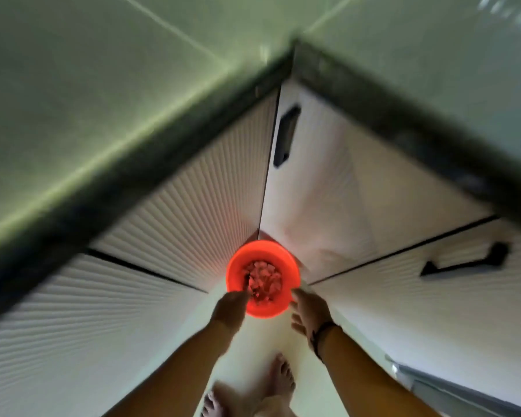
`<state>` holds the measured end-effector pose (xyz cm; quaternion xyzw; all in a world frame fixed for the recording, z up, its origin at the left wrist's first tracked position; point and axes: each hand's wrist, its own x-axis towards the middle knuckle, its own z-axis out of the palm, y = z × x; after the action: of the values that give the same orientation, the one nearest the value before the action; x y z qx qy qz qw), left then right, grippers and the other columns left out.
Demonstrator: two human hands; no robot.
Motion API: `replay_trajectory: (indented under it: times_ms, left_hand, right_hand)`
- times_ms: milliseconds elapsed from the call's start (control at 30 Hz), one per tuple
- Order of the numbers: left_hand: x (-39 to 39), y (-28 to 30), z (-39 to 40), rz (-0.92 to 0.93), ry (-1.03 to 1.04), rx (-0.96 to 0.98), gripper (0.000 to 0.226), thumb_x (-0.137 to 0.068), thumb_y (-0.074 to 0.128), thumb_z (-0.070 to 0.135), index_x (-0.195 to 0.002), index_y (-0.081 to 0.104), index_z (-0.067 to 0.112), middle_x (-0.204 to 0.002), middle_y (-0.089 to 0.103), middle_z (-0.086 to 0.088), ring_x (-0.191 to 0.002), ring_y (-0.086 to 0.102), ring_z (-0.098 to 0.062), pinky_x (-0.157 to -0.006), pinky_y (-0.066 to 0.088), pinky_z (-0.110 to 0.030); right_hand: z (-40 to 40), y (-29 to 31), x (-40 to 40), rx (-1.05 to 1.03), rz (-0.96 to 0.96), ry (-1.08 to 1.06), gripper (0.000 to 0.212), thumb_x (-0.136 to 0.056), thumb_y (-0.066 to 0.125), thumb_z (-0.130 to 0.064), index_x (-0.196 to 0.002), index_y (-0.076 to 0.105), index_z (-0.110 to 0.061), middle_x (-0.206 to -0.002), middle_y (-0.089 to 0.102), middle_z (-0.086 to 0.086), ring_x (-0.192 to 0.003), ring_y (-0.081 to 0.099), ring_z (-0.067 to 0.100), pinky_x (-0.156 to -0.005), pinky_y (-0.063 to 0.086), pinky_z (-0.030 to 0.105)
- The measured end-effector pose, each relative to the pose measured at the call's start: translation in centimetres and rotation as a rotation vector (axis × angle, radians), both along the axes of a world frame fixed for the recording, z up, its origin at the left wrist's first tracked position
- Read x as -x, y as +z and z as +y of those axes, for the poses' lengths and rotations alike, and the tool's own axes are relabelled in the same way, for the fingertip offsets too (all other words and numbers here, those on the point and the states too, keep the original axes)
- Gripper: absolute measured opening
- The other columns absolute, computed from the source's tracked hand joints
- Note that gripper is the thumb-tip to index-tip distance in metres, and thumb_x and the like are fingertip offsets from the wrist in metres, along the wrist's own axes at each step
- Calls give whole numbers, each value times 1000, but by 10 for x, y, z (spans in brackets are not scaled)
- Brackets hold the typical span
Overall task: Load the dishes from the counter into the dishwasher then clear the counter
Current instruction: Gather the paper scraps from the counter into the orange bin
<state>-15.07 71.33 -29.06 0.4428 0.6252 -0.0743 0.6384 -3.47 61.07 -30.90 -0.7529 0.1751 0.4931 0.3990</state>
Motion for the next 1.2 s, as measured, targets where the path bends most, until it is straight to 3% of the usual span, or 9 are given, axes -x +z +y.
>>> replay_trajectory:
  times_ms: [100,233,333,400,567,800,933,1033,1200]
  left_hand:
    - [-2,82,-11,-159,-141,-115,11,-91,59,18,-91,66,10,-74,61,-3,-70,53,-16,-62,40,-29]
    - [-5,184,-11,-362,-324,-283,18,-74,59,36,-78,67,22,-75,71,2,-72,66,-9,-74,56,-30]
    - [-15,259,3,-434,-386,-481,29,-66,55,54,-86,66,35,-91,71,6,-89,66,-14,-86,53,-38]
    - [-24,314,11,-528,-404,-584,20,-73,57,46,-85,64,31,-92,70,1,-89,65,-15,-84,53,-37]
    - [-47,401,47,-654,-377,-765,3,-90,61,28,-91,63,25,-89,68,1,-81,64,-14,-77,51,-32]
    - [-93,405,108,-474,-542,-957,45,-87,62,44,-124,57,19,-125,57,1,-114,53,-16,-92,40,-28]
    - [-134,375,142,-133,-807,-1143,89,-83,50,67,-151,21,18,-156,25,-7,-144,21,-25,-117,21,-39]
    - [-168,352,166,54,-915,-1173,105,-78,38,80,-153,-5,19,-161,-6,-6,-148,-6,-27,-119,2,-44]
    - [-238,334,189,165,-942,-1245,120,-59,7,91,-151,-15,17,-160,-13,-6,-147,-13,-25,-117,-9,-43]
  right_hand:
    - [-2,75,19,-71,-158,137,26,-83,62,-33,-66,57,-15,-85,68,18,-65,51,20,-66,40,28]
    - [15,197,25,-231,-405,304,25,-86,59,-15,-61,59,-17,-55,60,-7,-53,52,5,-50,40,18]
    - [28,283,19,-274,-572,347,18,-92,52,-12,-75,55,-17,-68,57,-5,-66,53,11,-63,48,25]
    - [35,328,10,-324,-691,381,18,-91,54,-15,-74,55,-19,-73,58,-3,-69,53,12,-69,49,34]
    - [42,425,-29,-379,-971,336,11,-86,64,-29,-80,61,-21,-66,59,-8,-62,52,10,-60,42,25]
    - [22,439,-135,18,-1248,556,12,-86,55,-41,-84,57,-29,-87,62,-6,-80,59,12,-74,50,31]
    - [11,411,-224,267,-1217,593,28,-86,52,-52,-104,55,-31,-111,56,-1,-102,55,20,-88,49,36]
    - [6,395,-294,385,-1165,592,49,-84,50,-63,-121,50,-29,-124,51,4,-112,52,24,-92,49,41]
    - [9,386,-400,463,-1139,565,76,-77,48,-76,-136,41,-27,-137,43,9,-123,48,30,-96,47,48]
